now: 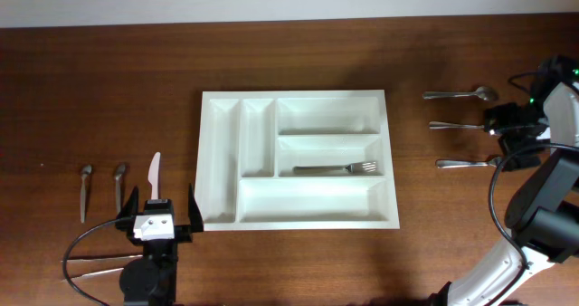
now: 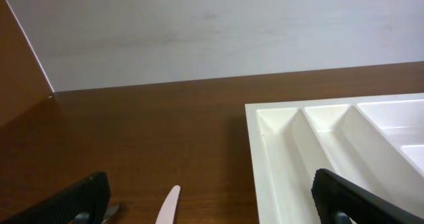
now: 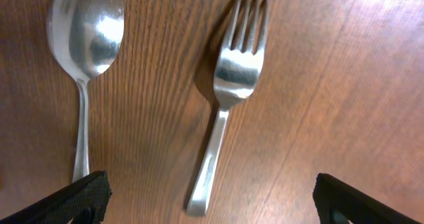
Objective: Pack container
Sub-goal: 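Grasp the second silver fork with the right gripper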
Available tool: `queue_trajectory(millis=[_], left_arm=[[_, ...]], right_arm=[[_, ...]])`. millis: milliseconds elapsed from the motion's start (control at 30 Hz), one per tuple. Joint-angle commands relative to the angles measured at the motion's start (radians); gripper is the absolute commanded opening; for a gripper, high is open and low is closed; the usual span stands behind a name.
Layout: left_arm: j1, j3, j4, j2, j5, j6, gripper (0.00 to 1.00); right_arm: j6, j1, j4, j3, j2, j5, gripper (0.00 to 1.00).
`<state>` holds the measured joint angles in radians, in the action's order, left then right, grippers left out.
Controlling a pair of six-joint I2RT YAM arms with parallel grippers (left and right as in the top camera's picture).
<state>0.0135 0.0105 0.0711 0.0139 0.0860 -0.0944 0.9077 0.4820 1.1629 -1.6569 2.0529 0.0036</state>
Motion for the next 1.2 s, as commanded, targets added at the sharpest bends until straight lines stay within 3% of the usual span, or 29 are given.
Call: queue_trajectory(millis=[0,367,867,1033,1167], left_arm=[[-0.005,-0.002,0.004,-0.008,-0.003,-0.016,0.99],[-0.005,-0.002,0.004,-0.008,-0.003,-0.016,0.99],[-0.005,-0.002,0.004,-0.008,-0.003,-0.016,0.99],[-0.005,-0.002,0.004,-0.008,-0.003,-0.016,0.99],[-0.005,-0.002,0.004,-0.008,-0.003,-0.016,0.99]], right_arm=[[-0.029,-0.005,-0.038,0.042,0.014,0.018,0.99],[-0.028,-0.004,-0.223,0.252,0.014,0.023,0.99],[0.118,-0.004,-0.236,0.263,0.014,0.008,0.99],[0.122,-0.004,-0.237,0.263,0.014,0.009,0.72],[0.121,-0.004,-0.232,0.263,0.014,0.009,0.39]])
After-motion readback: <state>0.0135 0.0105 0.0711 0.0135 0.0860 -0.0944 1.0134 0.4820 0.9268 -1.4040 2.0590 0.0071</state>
